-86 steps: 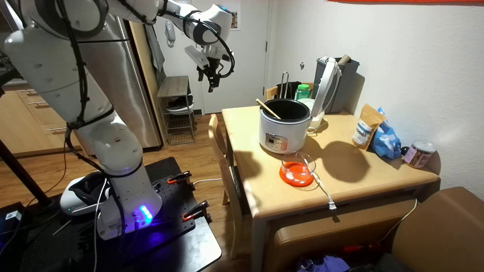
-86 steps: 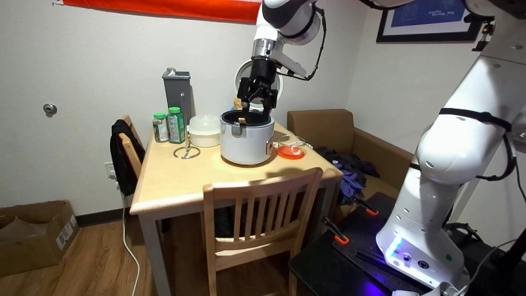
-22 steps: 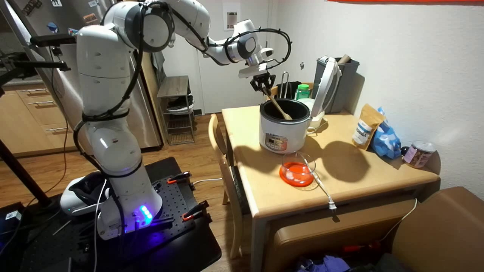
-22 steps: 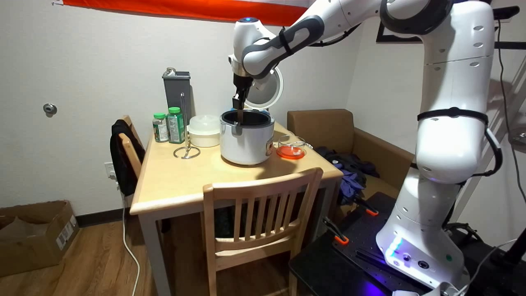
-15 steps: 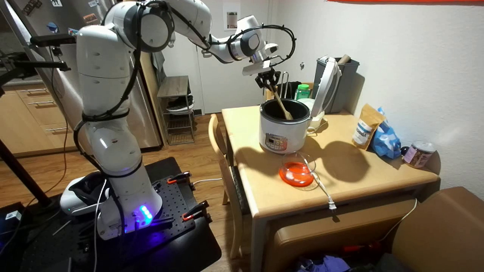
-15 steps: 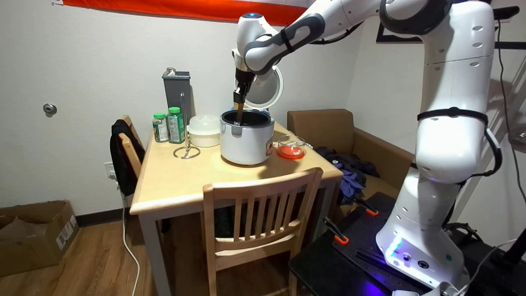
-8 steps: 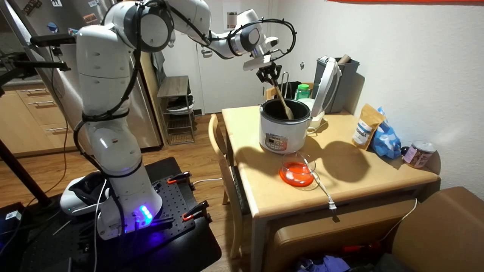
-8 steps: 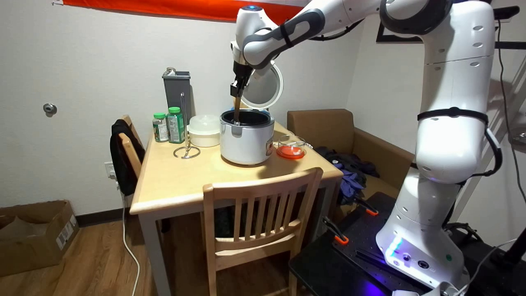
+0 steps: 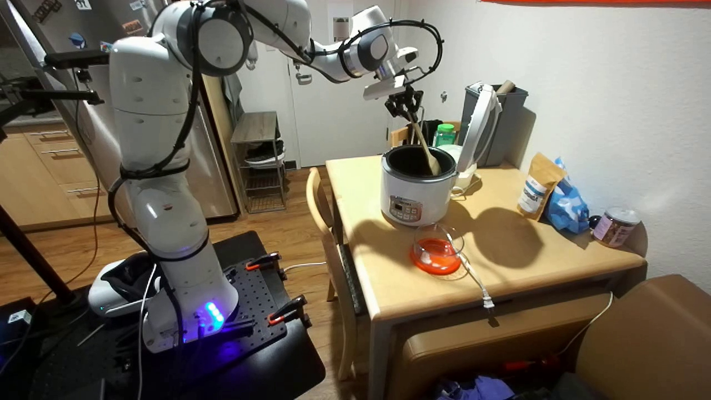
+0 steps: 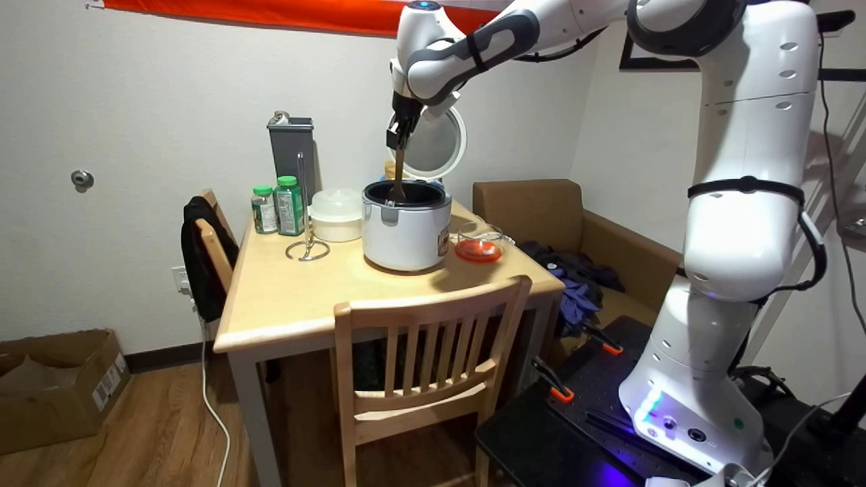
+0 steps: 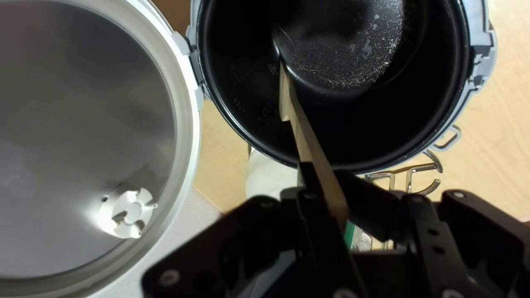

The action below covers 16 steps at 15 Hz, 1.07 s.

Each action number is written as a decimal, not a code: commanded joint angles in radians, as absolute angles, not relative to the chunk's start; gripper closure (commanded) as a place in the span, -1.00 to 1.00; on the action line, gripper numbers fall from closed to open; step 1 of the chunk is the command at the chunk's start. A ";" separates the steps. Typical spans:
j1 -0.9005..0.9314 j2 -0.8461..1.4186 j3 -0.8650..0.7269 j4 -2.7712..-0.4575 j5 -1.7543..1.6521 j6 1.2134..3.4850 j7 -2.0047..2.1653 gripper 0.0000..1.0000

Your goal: Use the wooden spoon to stir the contents of the pot

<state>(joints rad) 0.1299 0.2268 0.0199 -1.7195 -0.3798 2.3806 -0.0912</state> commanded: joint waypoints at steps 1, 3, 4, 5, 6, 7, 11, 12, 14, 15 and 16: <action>0.116 0.191 0.003 -1.740 -0.416 2.390 -0.047 0.92; 0.112 0.178 -0.005 -1.754 -0.417 2.385 -0.038 0.92; 0.111 0.170 -0.005 -1.764 -0.412 2.378 -0.032 0.92; 0.109 0.164 -0.004 -1.773 -0.407 2.372 -0.032 0.92; 0.108 0.155 -0.002 -1.784 -0.407 2.367 -0.029 0.92; 0.108 0.145 0.000 -1.797 -0.405 2.362 -0.026 0.92; 0.108 0.091 0.007 -1.862 -0.405 2.332 -0.014 0.92; 0.108 0.076 0.010 -1.876 -0.404 2.321 -0.012 0.92; 0.111 0.041 0.020 -1.907 -0.402 2.287 -0.007 0.92; 0.112 0.025 0.026 -1.921 -0.399 2.271 -0.005 0.92; 0.113 0.008 0.036 -1.934 -0.387 2.256 -0.009 0.92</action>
